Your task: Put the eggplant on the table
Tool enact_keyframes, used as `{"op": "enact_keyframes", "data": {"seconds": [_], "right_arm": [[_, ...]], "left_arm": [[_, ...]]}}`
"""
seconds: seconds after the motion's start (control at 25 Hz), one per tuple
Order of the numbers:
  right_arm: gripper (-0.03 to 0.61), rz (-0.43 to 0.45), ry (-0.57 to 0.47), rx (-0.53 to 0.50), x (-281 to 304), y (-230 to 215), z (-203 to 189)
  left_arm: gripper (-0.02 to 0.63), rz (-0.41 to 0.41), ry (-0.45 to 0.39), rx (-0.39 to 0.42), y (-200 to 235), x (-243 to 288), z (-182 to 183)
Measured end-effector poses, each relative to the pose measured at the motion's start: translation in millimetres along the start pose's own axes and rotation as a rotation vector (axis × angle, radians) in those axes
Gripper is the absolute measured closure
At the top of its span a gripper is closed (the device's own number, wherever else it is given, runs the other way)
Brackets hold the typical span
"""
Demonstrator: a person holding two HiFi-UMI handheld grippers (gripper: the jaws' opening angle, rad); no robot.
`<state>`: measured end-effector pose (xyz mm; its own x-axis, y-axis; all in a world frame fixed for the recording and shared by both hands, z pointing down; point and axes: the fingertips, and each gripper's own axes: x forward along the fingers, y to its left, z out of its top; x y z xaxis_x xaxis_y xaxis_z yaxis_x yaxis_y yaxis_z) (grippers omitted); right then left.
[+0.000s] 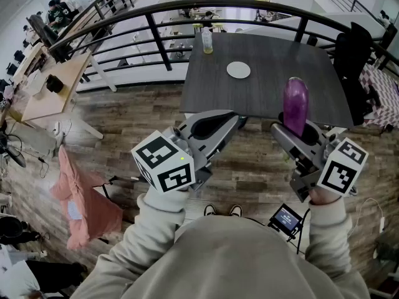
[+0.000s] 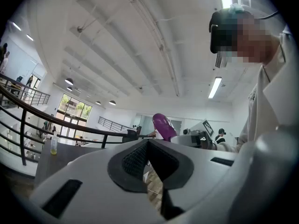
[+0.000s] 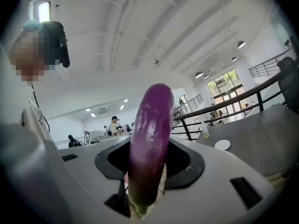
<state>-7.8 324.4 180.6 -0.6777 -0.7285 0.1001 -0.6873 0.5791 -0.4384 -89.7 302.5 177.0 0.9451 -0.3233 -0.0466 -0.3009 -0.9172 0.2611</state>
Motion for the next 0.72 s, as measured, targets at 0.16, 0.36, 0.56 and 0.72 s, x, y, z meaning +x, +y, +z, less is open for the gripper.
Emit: {"op": "enact_keyframes", "data": {"seconds": [0.16,0.36,0.56,0.72], "right_arm": [[0.393,0.004,-0.002,-0.007,2.5,3.8,1.6],[0.393,0.009,-0.008,0.003,3.9,-0.3,4.2],[0.393,0.030,-0.009,0.045,1.4,-3.0,4.8],[0.393,0.030,-0.016,0.038,1.3,-2.9,5.0]], "left_arm": [[0.607,-0.014,0.005,0.004,-2.2,-1.2,2.2],[0.607,0.012,0.008,0.050,4.0,0.9,5.5],[0.607,0.013,0.006,0.033,6.1,2.3,7.1],[0.607,-0.013,-0.003,0.031,4.8,2.1,7.2]]}}
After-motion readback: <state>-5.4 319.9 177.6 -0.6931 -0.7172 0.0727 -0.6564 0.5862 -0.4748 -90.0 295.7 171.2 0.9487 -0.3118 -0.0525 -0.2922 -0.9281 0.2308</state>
